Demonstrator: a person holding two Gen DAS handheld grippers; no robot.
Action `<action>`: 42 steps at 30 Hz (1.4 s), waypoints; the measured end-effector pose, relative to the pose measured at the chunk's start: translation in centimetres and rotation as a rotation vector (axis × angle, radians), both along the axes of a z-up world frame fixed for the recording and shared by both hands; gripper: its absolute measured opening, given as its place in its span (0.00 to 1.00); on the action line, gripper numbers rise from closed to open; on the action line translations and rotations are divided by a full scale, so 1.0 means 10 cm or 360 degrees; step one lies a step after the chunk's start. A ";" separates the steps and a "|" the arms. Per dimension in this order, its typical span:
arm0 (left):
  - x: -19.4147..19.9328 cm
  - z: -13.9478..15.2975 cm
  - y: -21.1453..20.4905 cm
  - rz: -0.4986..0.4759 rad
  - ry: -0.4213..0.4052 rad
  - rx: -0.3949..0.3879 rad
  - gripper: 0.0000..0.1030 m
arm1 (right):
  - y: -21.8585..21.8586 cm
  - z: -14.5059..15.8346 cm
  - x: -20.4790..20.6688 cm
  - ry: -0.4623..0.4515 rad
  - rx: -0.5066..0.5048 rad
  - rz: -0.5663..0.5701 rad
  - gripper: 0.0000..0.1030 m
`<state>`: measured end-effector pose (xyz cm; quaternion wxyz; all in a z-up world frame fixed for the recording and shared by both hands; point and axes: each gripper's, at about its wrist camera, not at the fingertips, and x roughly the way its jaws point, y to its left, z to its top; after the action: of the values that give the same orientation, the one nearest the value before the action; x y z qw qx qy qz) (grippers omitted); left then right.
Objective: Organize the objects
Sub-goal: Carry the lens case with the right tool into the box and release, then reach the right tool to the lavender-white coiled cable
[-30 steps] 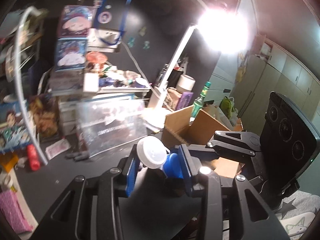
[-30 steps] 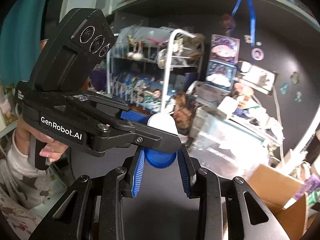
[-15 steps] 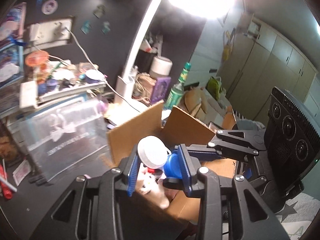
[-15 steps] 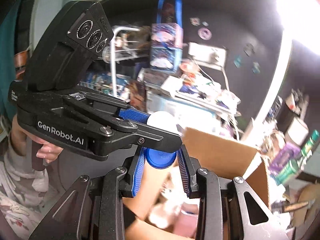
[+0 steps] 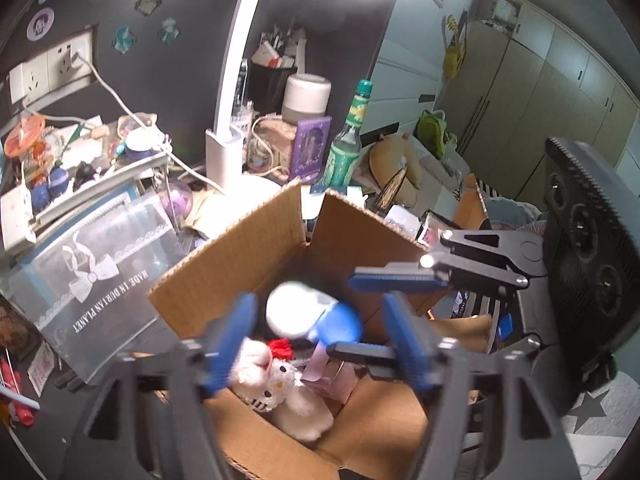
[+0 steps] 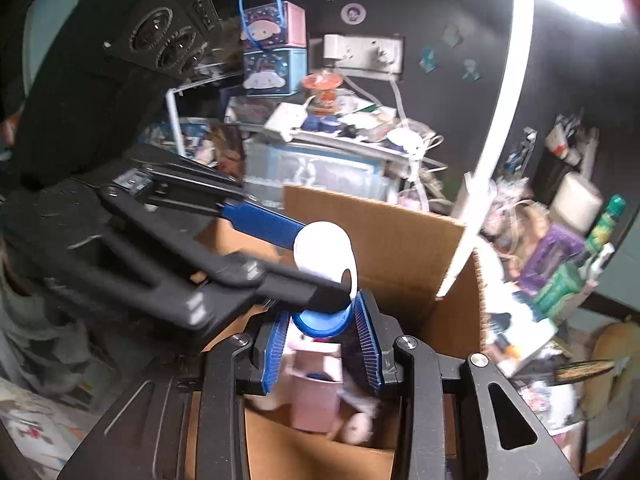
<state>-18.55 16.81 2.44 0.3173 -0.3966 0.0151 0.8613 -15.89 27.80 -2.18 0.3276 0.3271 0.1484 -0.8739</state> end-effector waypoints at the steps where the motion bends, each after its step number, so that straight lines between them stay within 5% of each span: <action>1: 0.01 0.02 -0.02 0.0001 0.0013 0.0008 0.76 | 0.02 0.00 0.00 0.0015 0.0009 -0.0013 0.39; 14: 0.37 0.27 -0.82 0.0207 0.0151 0.0035 0.85 | -0.08 0.08 0.05 0.0021 0.0013 -0.0015 0.42; 27: 0.95 0.05 -1.94 0.0546 0.0214 0.0047 0.90 | -1.14 0.17 0.52 0.0017 -0.0045 0.0322 0.42; 36: 1.22 -0.32 -2.41 0.0676 0.0201 0.0063 0.90 | -1.84 -0.33 0.73 -0.0200 -0.0029 0.0455 0.42; 39: 1.24 -0.47 -2.48 0.0705 0.0181 0.0056 0.90 | -1.96 -0.60 0.65 -0.0315 0.0010 0.0405 0.42; 42: 1.25 -0.60 -2.52 0.0715 0.0161 0.0068 0.90 | -2.04 -0.85 0.53 -0.0274 0.0119 0.0271 0.42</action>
<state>-6.07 -8.43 -3.54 0.1246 -0.3396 -0.0759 0.9292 -10.59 7.35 -10.65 0.3996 0.3992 0.1794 -0.8055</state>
